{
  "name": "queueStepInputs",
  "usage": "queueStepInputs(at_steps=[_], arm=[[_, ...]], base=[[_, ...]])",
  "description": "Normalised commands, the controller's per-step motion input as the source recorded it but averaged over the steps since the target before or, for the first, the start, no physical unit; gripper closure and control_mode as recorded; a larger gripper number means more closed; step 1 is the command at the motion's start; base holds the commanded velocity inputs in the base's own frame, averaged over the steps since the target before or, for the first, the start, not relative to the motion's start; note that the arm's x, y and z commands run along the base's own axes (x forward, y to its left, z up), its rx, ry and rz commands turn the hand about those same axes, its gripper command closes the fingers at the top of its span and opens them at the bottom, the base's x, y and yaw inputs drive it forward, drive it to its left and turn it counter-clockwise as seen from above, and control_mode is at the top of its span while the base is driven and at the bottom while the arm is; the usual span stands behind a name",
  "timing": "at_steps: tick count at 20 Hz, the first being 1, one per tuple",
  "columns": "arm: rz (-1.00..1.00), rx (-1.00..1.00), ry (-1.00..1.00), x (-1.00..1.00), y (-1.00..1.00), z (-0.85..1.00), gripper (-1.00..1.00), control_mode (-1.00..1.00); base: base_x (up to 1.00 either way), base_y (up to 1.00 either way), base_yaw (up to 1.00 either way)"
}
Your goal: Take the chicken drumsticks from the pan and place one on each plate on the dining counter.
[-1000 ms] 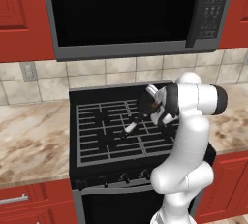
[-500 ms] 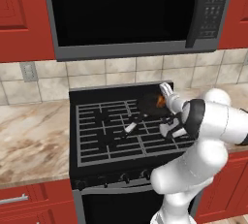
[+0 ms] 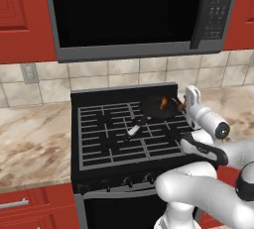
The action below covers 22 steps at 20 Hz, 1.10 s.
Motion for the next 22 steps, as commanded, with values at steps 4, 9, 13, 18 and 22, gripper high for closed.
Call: queueStepInputs(at_steps=[4, 9, 13, 18, 22], arm=[[0.00, 0.16, 0.00, -0.99, -0.66, 1.00, 1.00, -1.00], [0.00, 0.03, 0.15, -0.90, -0.45, 0.82, 1.00, -1.00], [-0.01, -0.07, 0.37, -0.74, -0.23, 0.10, 1.00, -1.00], [-0.03, -0.19, 0.48, -0.53, -0.01, -0.14, 1.00, -1.00], [-0.11, -0.25, 0.36, -0.55, 0.40, -0.48, 1.00, -1.00]], base=[[0.00, 0.00, 0.00], [0.00, 0.00, 0.00], [0.00, 0.00, 0.00], [0.00, 0.00, 0.00], [0.00, 0.00, 0.00]])
